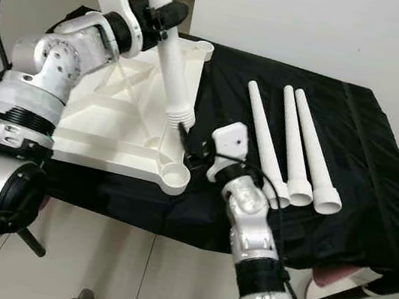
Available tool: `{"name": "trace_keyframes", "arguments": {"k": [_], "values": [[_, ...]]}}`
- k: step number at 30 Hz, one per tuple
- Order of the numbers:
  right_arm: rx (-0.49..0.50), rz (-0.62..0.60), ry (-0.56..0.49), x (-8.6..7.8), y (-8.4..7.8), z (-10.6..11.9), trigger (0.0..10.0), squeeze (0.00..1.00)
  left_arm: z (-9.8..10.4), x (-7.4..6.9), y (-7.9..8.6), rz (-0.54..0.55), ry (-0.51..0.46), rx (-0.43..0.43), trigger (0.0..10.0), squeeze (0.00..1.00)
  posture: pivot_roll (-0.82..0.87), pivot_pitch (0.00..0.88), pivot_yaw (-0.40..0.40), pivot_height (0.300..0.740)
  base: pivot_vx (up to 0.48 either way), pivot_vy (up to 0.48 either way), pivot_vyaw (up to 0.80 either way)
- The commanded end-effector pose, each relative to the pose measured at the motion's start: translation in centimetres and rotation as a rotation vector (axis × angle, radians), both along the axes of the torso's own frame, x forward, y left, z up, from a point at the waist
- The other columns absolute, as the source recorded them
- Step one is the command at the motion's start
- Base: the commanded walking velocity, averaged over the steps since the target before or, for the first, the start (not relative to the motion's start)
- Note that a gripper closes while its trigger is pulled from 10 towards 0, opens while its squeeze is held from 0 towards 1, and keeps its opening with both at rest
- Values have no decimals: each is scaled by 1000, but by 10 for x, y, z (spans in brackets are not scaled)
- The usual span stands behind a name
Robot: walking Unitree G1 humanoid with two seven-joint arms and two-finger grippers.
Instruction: Building children table
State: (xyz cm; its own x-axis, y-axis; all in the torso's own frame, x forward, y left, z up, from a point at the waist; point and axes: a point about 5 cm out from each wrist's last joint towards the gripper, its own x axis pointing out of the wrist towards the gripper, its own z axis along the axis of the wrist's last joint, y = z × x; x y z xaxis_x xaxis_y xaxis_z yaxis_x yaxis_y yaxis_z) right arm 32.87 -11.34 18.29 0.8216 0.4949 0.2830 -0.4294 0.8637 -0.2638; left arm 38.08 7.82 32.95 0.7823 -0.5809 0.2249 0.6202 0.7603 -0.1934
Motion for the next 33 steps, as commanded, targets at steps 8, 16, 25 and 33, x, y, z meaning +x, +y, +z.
{"name": "trace_keyframes", "arguments": {"k": [8, 16, 25, 33], "values": [[-60, -6, 54, 15, 5, 17, 10000, 0, -3, -22, -36, -3, -128, 92, 10000, 0, 146, 11, -22, 740, 0, 0, 0], [-106, 47, 116, 22, 18, 19, 10000, 0, -3, -35, -60, 5, -175, 102, 10000, 0, 155, 13, -31, 740, 0, 0, 0], [-170, 156, 146, 22, 34, 20, 10000, 0, -5, -42, -71, 12, -193, 105, 10000, 0, 171, 17, -43, 740, 0, 0, 0], [-179, 267, 151, 13, 37, 20, 10000, 0, 1, -39, -70, 42, -227, 121, 10000, 0, 175, 27, -46, 740, 0, 0, 0]]}}
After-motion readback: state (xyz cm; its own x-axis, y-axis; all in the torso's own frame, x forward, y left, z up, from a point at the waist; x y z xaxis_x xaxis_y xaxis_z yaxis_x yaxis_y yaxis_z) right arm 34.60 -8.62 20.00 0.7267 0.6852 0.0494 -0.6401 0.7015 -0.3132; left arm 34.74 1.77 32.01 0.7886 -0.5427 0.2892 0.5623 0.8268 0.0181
